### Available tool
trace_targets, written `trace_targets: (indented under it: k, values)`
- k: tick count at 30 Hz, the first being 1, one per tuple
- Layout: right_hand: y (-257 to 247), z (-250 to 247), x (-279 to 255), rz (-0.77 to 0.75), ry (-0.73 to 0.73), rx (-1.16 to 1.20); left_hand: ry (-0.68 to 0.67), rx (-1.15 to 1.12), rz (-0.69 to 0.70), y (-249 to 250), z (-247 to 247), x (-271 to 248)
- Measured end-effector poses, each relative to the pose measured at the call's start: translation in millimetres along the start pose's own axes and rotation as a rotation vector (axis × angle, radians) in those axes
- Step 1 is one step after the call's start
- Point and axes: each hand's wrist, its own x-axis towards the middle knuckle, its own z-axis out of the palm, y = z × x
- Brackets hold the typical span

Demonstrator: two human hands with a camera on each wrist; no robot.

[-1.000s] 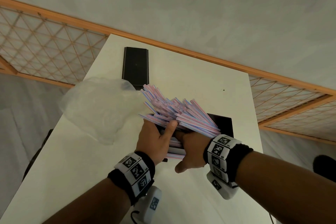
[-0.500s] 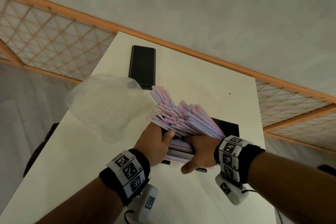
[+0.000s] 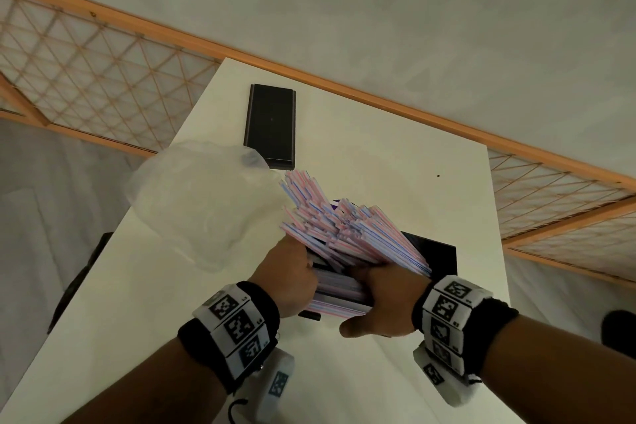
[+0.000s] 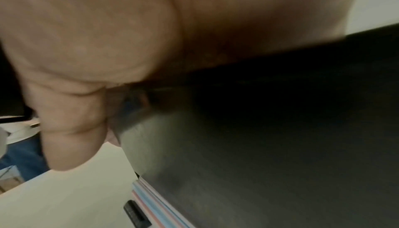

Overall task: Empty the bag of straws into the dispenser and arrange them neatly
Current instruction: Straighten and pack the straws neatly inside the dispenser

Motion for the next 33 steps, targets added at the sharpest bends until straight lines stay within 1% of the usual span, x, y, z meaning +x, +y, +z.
trace_targets:
  k: [3, 6, 8, 12, 16, 19, 22, 25, 28, 33]
  values:
    - [1.9, 1.3, 3.1, 0.054, -0.039, -0.029, 0.008, 0.02, 0.008, -1.9, 2.5, 1.1]
    - [2.1, -1.8, 6.2, 0.062, -0.088, -0.089, 0.033, -0.006, 0.031, -3.9, 2.8, 1.7]
    - [2.0, -4.4, 2.3, 0.068, -0.12, -0.054, 0.05, -0.022, 0.038, -4.8, 3.6, 0.9]
    - [6.0, -9.5, -5.1, 0.04, -0.166, 0.095, 0.124, -0.09, 0.078, -6.5, 7.0, 0.0]
    - [13.1, -14.5, -5.0, 0.077, -0.201, 0.092, 0.116, -0.118, 0.072, -10.7, 8.7, 2.1]
    - [11.1, -13.7, -3.9, 0.092, -0.209, 0.1, 0.106, -0.122, 0.058, -9.2, 7.1, 1.6]
    - [8.4, -10.2, -4.4, 0.067, -0.203, 0.175, 0.133, -0.155, 0.08, -5.6, 4.7, -2.5]
    - [9.0, -3.7, -3.9, 0.096, -0.182, 0.146, 0.164, -0.142, 0.098, -0.4, 2.8, -8.4]
    - [10.2, -1.9, -3.1, 0.132, -0.215, 0.153, 0.2, -0.12, 0.114, 2.6, 3.2, -10.6]
    - [8.0, -7.6, -3.7, 0.136, -0.2, 0.132, 0.21, -0.102, 0.126, -0.8, 6.8, -10.0]
